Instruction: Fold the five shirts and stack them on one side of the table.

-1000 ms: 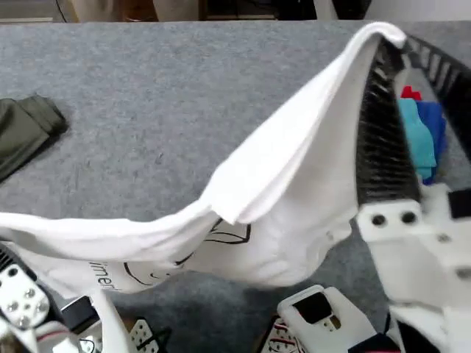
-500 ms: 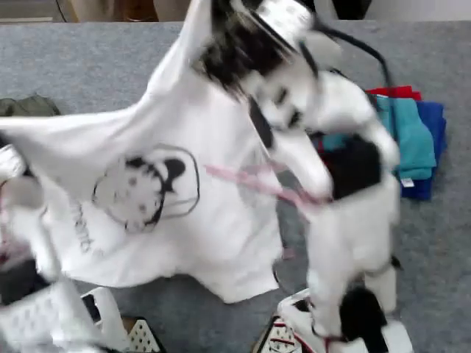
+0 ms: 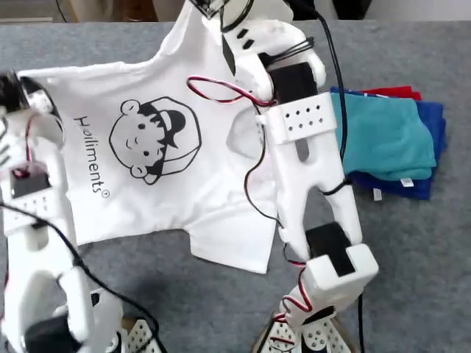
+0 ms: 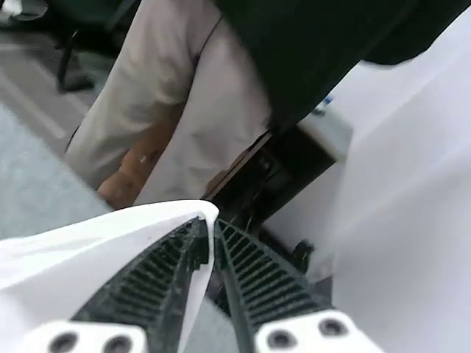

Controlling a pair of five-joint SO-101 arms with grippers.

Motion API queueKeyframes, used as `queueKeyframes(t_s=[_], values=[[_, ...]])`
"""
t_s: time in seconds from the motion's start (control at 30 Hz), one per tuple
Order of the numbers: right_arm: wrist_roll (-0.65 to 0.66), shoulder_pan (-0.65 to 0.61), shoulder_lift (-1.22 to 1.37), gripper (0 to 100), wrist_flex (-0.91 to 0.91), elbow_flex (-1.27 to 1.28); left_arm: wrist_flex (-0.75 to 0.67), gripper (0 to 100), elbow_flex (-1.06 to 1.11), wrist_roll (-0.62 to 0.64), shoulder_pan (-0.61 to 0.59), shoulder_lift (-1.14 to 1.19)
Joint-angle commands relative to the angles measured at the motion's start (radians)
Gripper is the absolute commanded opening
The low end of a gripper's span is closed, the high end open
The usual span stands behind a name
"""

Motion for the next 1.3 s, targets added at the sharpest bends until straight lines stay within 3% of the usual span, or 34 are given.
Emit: queueKeyframes(t_s=[0.0,0.2,0.43,0.63,0.8,1.0,1.27], values=[[-0.012,0.018,-0.004,0.2,0.17,-0.091,-0.02,2,-0.08,0.002,-0.008,0.027],[-0.008,0.016,-0.01,0.2,0.591,-0.133,0.195,2,0.104,-0.221,0.04,-0.117],[-0.005,0.007,-0.021,0.2,0.821,-0.136,0.62,2,0.328,-0.221,0.078,-0.489],[0.002,-0.076,-0.12,0.2,0.999,-0.053,0.658,2,0.563,-0.222,0.017,-0.727],[-0.005,-0.128,-0.295,0.2,0.97,0.216,0.658,2,0.713,-0.226,-0.081,-0.843],[-0.003,-0.133,-0.553,0.2,0.79,0.71,0.658,2,0.795,-0.433,-0.13,-0.961],[0.011,-0.133,-0.891,0.2,0.687,1.207,0.667,2,0.921,-0.451,-0.186,-1.064]])
